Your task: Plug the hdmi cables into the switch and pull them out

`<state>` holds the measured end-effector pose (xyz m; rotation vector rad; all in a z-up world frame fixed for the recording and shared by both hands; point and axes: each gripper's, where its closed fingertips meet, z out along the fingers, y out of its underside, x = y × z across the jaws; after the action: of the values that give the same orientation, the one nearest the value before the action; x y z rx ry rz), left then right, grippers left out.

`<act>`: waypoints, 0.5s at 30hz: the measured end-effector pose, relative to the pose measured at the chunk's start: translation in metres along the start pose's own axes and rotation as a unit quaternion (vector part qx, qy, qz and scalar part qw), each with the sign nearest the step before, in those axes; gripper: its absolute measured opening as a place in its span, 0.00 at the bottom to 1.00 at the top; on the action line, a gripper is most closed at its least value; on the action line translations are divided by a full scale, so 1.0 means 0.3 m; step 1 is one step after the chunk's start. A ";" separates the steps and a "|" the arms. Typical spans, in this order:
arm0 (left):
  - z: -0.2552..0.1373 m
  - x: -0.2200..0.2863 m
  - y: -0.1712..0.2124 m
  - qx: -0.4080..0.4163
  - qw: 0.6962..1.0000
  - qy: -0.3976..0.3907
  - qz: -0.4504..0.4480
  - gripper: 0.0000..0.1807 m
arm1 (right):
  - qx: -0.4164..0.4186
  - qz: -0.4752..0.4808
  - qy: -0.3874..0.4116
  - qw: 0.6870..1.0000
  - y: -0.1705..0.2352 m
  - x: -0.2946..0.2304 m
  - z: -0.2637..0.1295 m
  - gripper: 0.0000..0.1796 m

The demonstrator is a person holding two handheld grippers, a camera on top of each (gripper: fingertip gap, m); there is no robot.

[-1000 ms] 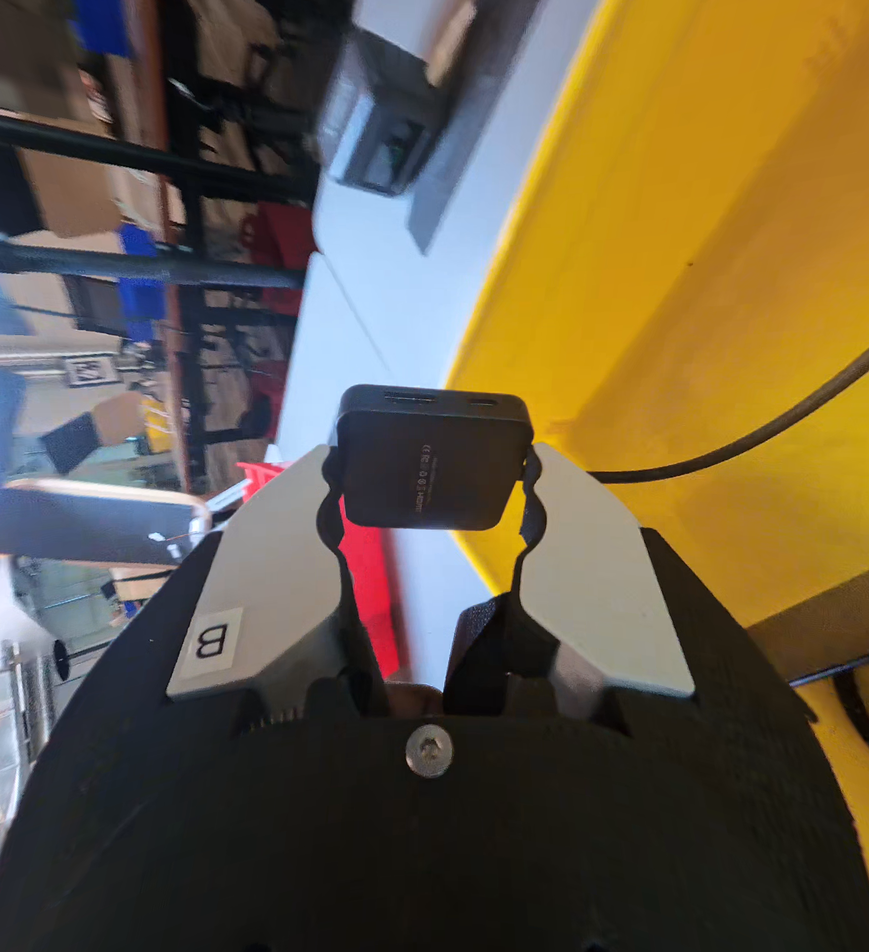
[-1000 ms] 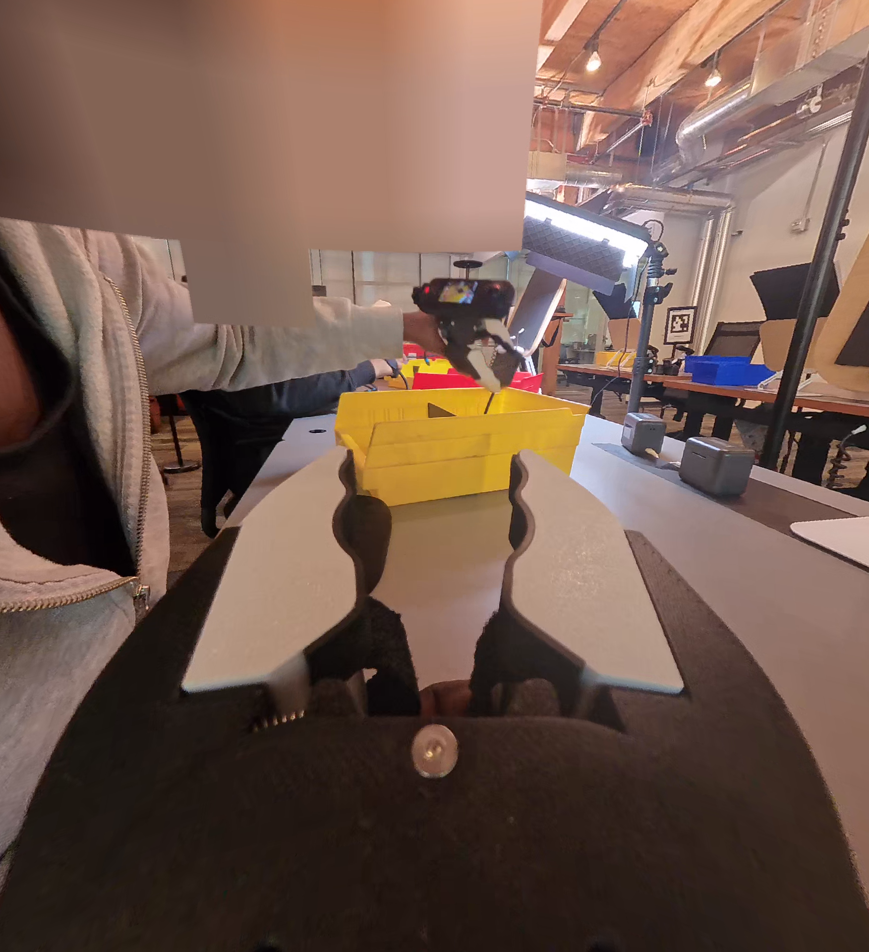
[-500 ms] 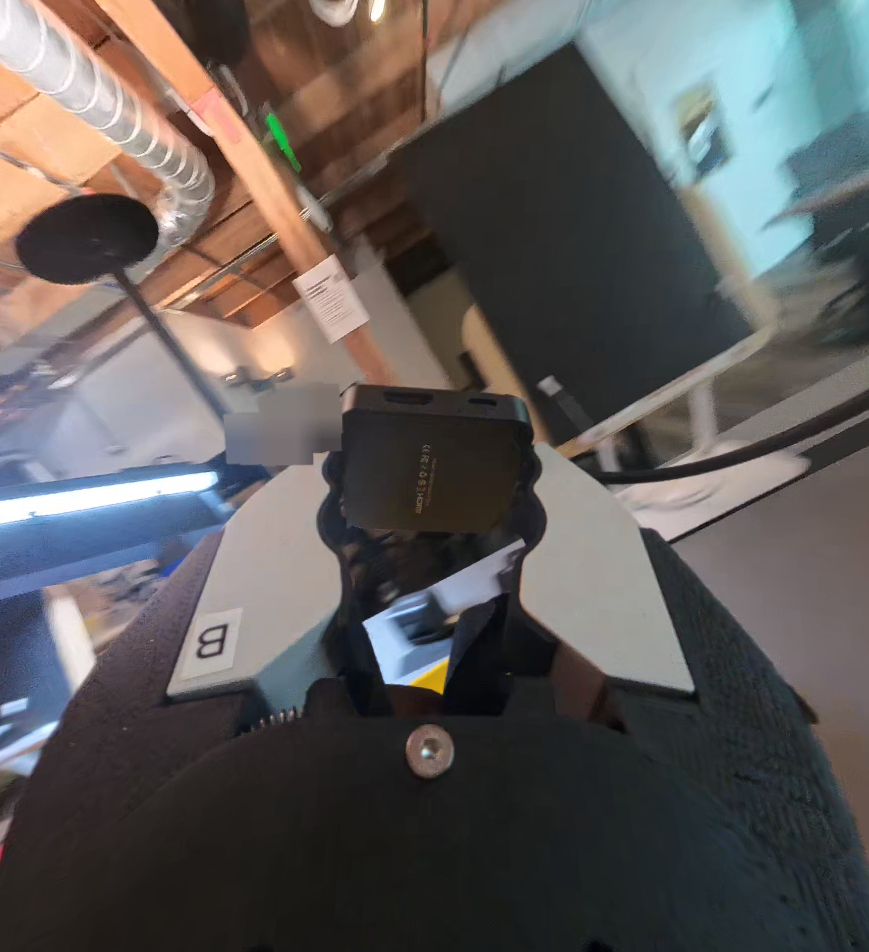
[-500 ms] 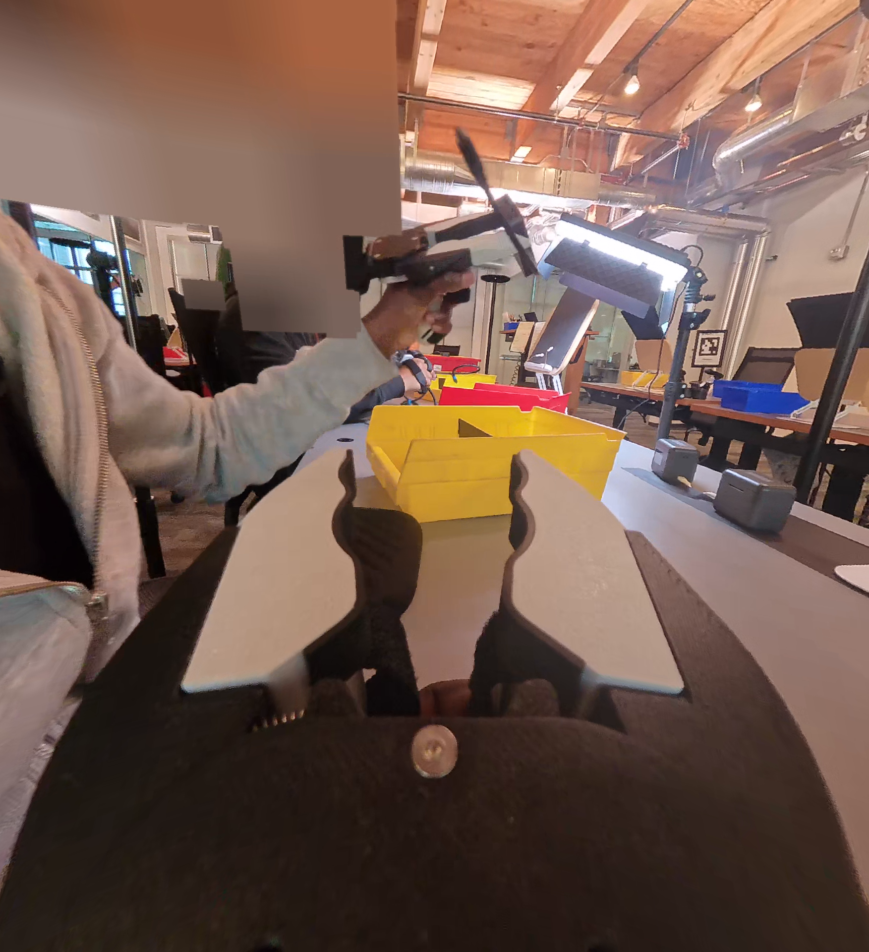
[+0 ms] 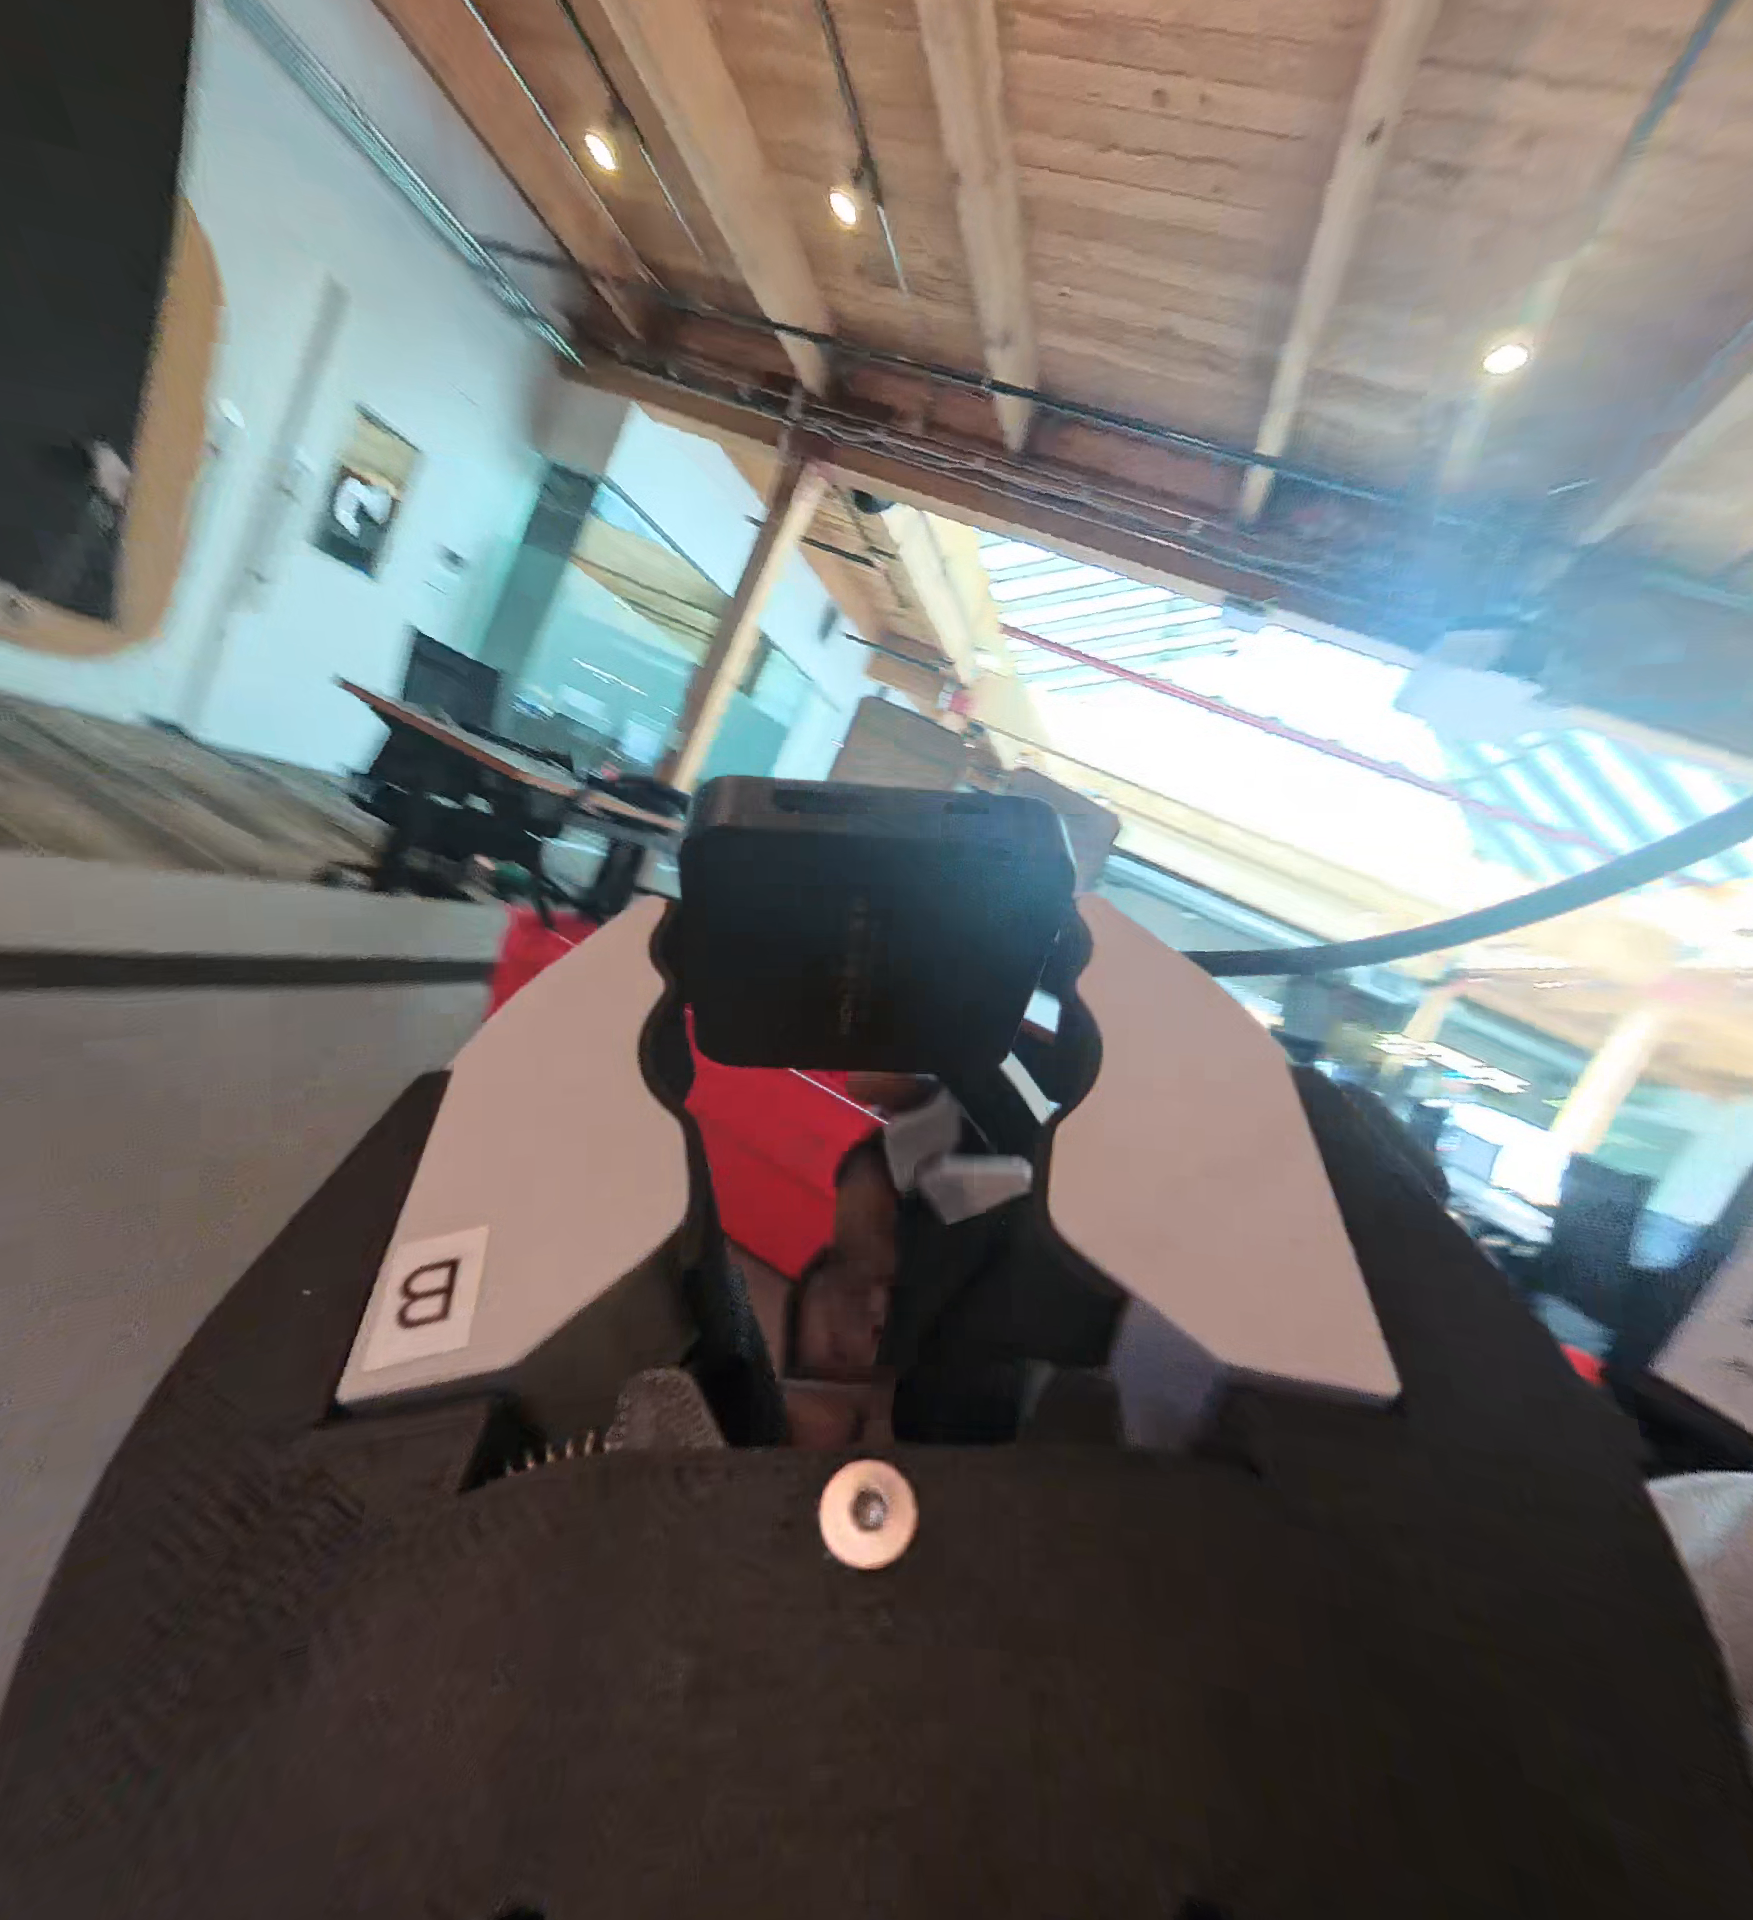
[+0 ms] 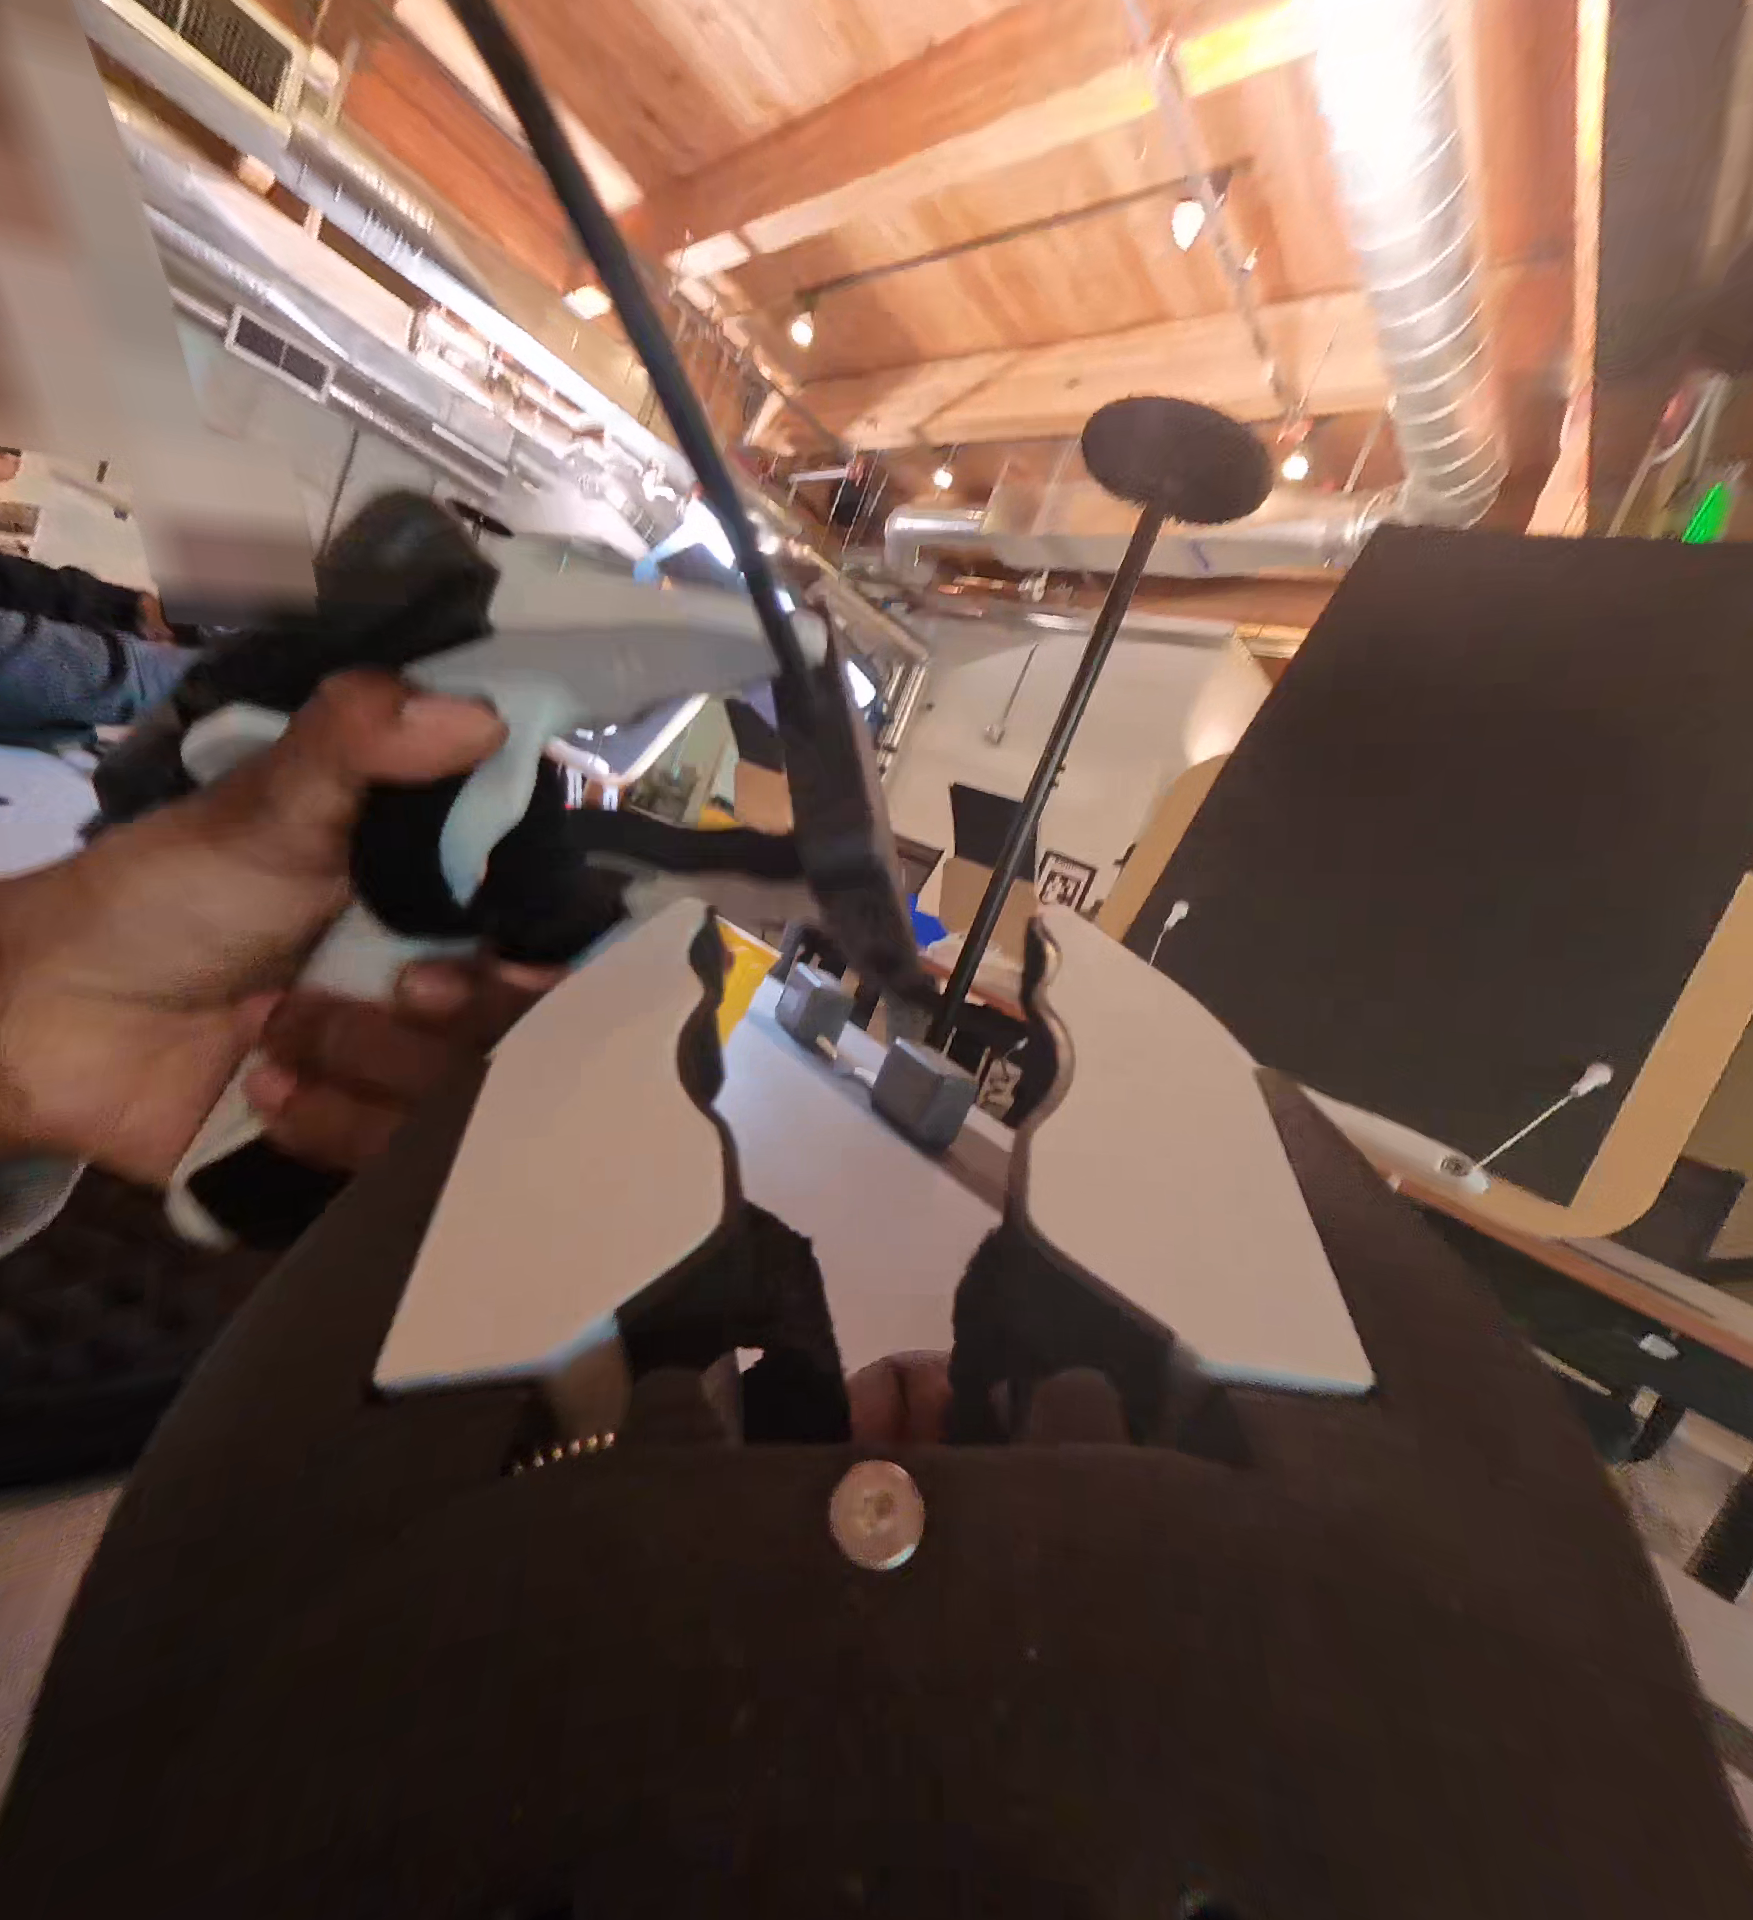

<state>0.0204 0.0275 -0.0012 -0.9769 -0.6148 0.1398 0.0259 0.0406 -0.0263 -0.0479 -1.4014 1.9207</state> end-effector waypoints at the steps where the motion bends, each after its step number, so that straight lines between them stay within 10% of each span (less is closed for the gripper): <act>1: 0.001 0.005 0.027 -0.008 0.999 0.014 -0.027 0.37 | 0.010 -0.003 0.002 1.000 -0.014 -0.001 0.003 0.26; 6: -0.020 -0.001 0.103 -0.061 0.987 0.070 -0.132 0.37 | -0.018 -0.013 -0.045 0.999 0.018 -0.033 0.010 0.09; 9: -0.070 0.014 0.077 -0.082 0.987 0.101 -0.090 0.46 | -0.016 0.180 -0.131 0.975 -0.001 -0.021 -0.012 0.07; 15: -0.165 -0.031 0.195 -0.228 0.969 0.087 -0.018 0.36 | -0.131 0.562 -0.352 0.737 0.043 -0.106 -0.084 0.07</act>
<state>0.0490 0.0207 -0.0726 -1.4057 -0.5109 -0.1274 0.0530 0.0408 -0.0591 -0.4357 -2.5400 2.8450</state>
